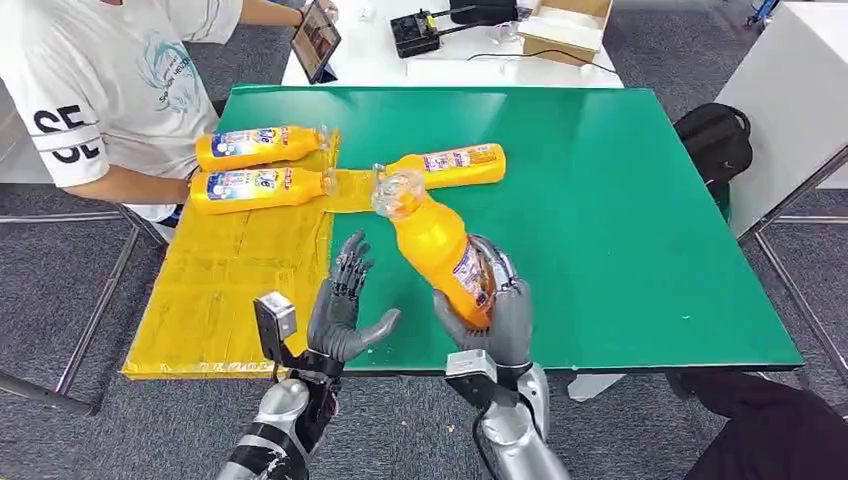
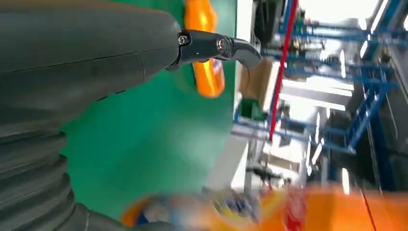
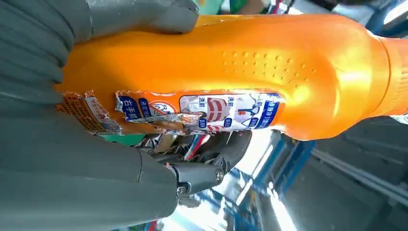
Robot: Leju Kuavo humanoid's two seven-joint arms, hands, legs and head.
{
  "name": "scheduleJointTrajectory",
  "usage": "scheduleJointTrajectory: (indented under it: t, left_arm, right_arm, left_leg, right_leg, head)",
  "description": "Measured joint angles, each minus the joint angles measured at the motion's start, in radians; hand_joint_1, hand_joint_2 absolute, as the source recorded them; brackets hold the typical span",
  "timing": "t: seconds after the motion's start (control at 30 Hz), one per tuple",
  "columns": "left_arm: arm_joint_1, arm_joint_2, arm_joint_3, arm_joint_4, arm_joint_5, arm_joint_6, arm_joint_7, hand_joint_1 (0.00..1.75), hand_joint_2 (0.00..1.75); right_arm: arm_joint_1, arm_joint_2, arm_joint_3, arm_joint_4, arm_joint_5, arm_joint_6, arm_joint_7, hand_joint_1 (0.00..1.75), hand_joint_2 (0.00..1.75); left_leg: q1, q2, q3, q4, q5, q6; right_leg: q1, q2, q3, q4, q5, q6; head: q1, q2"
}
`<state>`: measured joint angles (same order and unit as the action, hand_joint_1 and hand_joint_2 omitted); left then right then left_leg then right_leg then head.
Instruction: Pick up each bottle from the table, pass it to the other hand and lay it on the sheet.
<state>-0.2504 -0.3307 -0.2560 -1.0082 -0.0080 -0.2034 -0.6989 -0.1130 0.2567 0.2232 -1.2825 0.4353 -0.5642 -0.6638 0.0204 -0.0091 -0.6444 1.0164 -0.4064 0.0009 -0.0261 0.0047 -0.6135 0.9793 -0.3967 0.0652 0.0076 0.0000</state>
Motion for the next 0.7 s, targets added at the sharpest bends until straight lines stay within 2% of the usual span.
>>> scheduleJointTrajectory:
  t: [0.3,0.7]
  left_arm:
    - [-0.006,0.0,-0.035,0.006,0.037,-0.067,0.002,0.0,1.75]
    - [-0.01,0.0,-0.056,0.007,0.051,-0.099,0.005,0.0,1.75]
  right_arm:
    - [-0.016,0.005,0.058,0.088,-0.017,-0.024,0.0,1.75,1.75]
    - [-0.04,0.005,0.069,0.145,-0.023,-0.031,0.0,1.75,1.75]
  left_leg:
    - [0.0,0.0,0.0,0.0,0.0,0.0]
    - [0.0,0.0,0.0,0.0,0.0,0.0]
  right_leg:
    - [0.0,0.0,0.0,0.0,0.0,0.0]
    - [0.0,0.0,0.0,0.0,0.0,0.0]
  head:
    - [0.0,0.0]
    - [0.0,0.0]
